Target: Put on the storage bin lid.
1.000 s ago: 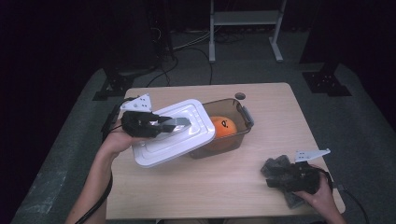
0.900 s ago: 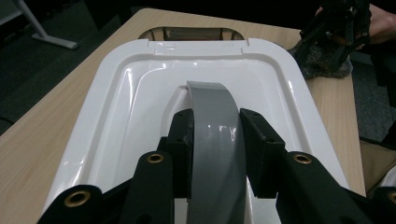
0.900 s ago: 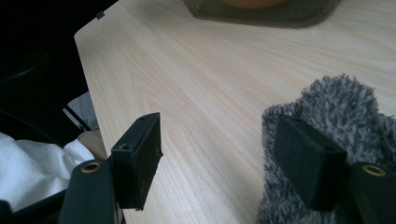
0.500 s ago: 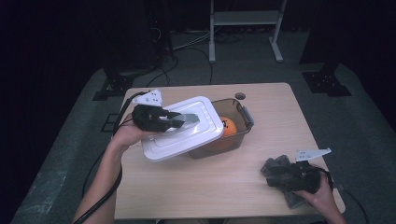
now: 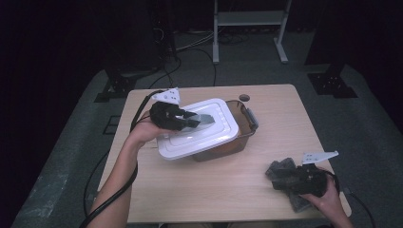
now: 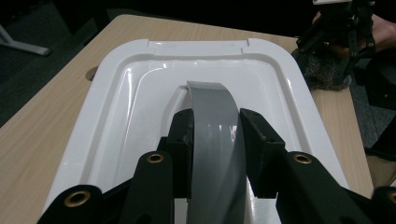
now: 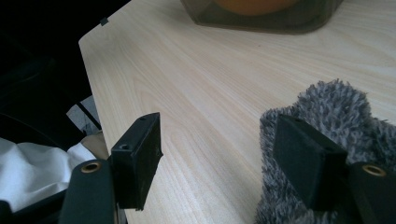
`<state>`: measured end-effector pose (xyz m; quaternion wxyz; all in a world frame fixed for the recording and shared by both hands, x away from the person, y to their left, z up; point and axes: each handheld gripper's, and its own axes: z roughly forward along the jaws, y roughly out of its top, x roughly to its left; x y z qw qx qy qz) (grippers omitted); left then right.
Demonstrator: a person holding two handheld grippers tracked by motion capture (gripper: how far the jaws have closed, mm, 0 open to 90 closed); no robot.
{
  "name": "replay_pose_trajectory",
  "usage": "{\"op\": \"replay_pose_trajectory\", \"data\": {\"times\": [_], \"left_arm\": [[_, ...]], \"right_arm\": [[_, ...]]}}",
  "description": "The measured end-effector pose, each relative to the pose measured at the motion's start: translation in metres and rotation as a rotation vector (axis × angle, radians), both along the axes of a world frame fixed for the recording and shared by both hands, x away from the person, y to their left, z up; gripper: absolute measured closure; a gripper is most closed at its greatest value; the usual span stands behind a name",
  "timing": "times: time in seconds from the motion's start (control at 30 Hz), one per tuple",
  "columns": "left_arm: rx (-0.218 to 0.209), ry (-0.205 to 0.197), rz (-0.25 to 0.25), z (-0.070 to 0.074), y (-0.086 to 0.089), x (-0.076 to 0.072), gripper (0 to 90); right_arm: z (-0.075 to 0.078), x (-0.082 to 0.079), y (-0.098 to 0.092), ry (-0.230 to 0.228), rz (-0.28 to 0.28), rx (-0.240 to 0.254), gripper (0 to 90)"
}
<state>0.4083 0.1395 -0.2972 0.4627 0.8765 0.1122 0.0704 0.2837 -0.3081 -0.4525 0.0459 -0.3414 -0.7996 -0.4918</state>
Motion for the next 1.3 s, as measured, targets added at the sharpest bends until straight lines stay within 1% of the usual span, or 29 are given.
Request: {"op": "replay_pose_trajectory", "data": {"times": [0.13,0.3,0.37,0.63,0.87,1.03,1.3], "left_arm": [[0.002,0.005,-0.010,0.000,-0.008,0.008,66.6],[0.018,0.010,-0.015,-0.002,-0.016,0.016,66.6],[0.010,0.015,-0.015,-0.003,-0.019,0.019,66.6],[0.018,0.009,-0.047,-0.005,-0.033,0.030,66.6],[0.025,0.015,-0.065,-0.009,-0.042,0.039,66.5],[0.022,0.022,-0.072,-0.012,-0.046,0.043,66.6],[0.038,0.031,-0.082,-0.020,-0.054,0.050,66.6]], "right_arm": [[0.000,0.000,-0.001,-0.001,-0.003,0.000,31.5],[0.000,0.000,-0.002,-0.002,-0.001,-0.005,31.5],[0.000,0.000,-0.002,-0.004,0.000,-0.007,31.5],[0.000,0.000,-0.002,-0.001,-0.009,-0.001,31.5],[0.000,0.001,-0.003,0.001,-0.012,-0.001,31.5],[0.000,0.001,-0.003,0.000,-0.012,0.000,31.5],[0.000,0.001,-0.003,0.001,-0.011,0.001,31.5]]}}
